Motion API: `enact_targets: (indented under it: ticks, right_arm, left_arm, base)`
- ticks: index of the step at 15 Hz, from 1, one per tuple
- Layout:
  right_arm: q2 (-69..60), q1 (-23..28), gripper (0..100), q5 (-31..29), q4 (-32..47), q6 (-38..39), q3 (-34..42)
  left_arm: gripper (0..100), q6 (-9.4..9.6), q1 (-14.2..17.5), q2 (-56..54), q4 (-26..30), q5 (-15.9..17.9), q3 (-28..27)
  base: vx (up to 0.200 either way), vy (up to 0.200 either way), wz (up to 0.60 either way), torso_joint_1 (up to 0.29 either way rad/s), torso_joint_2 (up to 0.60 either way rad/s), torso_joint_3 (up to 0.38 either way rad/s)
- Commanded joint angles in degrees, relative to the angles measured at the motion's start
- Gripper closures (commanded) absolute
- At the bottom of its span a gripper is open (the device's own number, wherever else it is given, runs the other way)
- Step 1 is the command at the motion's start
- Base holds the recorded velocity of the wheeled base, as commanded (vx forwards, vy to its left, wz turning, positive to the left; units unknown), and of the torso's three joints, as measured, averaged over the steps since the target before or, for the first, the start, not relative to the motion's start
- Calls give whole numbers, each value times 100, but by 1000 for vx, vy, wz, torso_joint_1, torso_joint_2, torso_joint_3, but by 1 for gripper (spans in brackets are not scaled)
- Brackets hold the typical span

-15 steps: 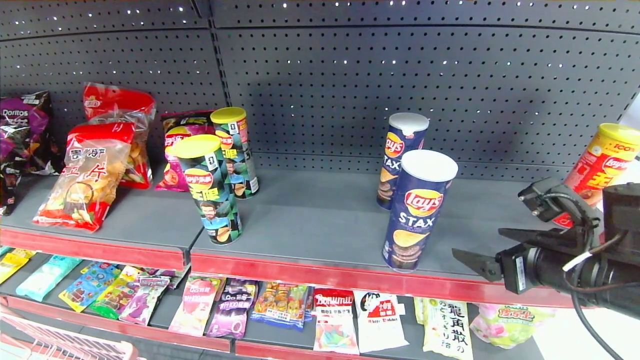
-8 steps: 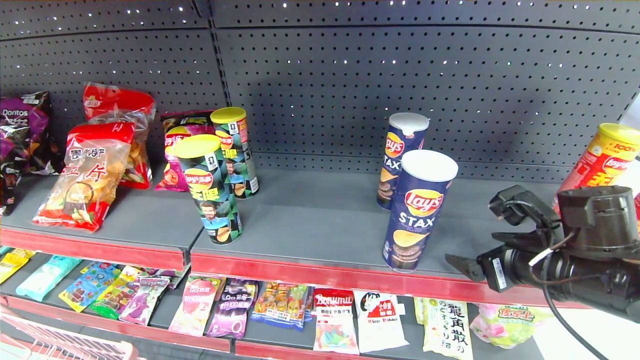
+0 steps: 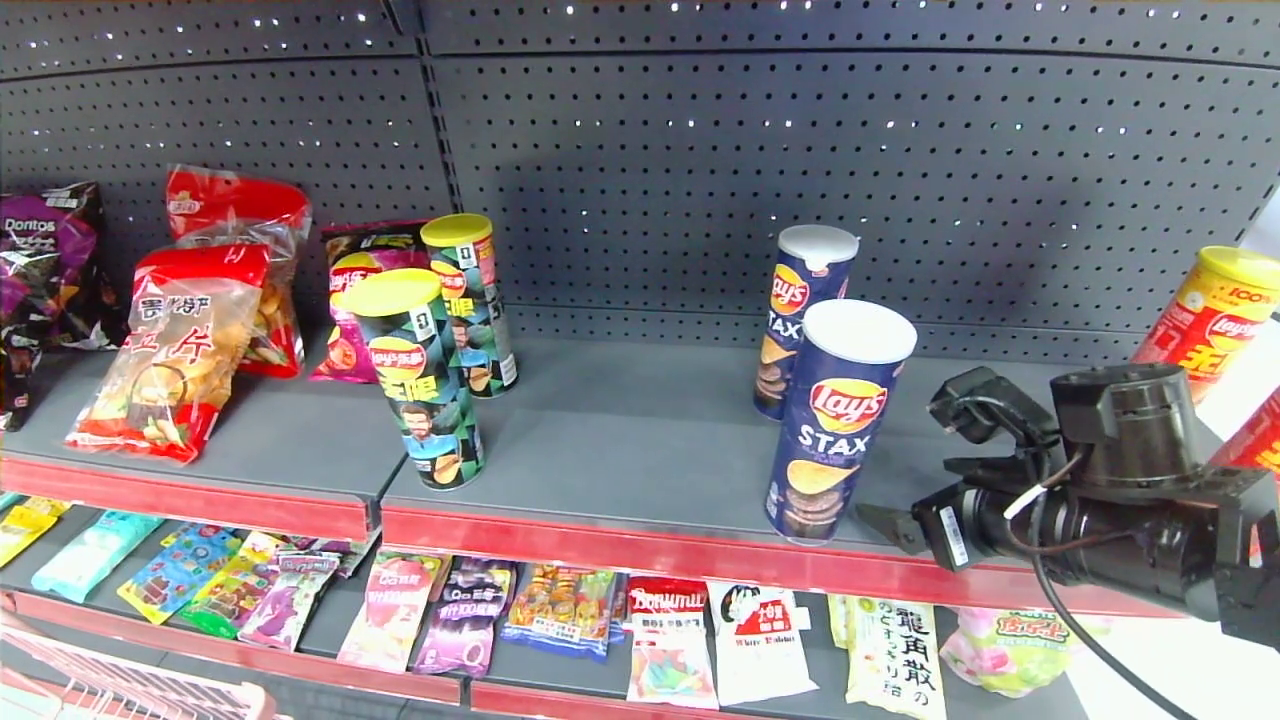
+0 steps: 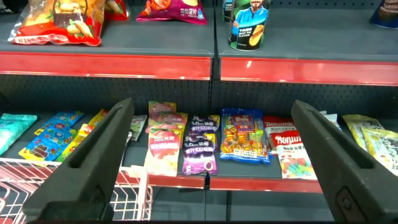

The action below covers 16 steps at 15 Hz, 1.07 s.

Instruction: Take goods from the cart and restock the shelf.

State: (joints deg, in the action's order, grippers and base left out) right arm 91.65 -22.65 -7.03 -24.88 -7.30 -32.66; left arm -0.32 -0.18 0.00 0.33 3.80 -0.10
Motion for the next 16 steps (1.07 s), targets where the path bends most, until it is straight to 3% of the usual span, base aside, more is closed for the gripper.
enact_targets:
  ticks: [1,16]
  right_arm:
    - [81,-11,0,0,1,-8,-56]
    - [354,-398,0,-9,-351,-26,-215]
  left_arm:
    - [0,-3,1,9,2,-2,1]
    - [0,-3,-8,9,2,6,1]
  base:
    - [0,0,0,0,0,0]
    - [0,0,0,0,0,0]
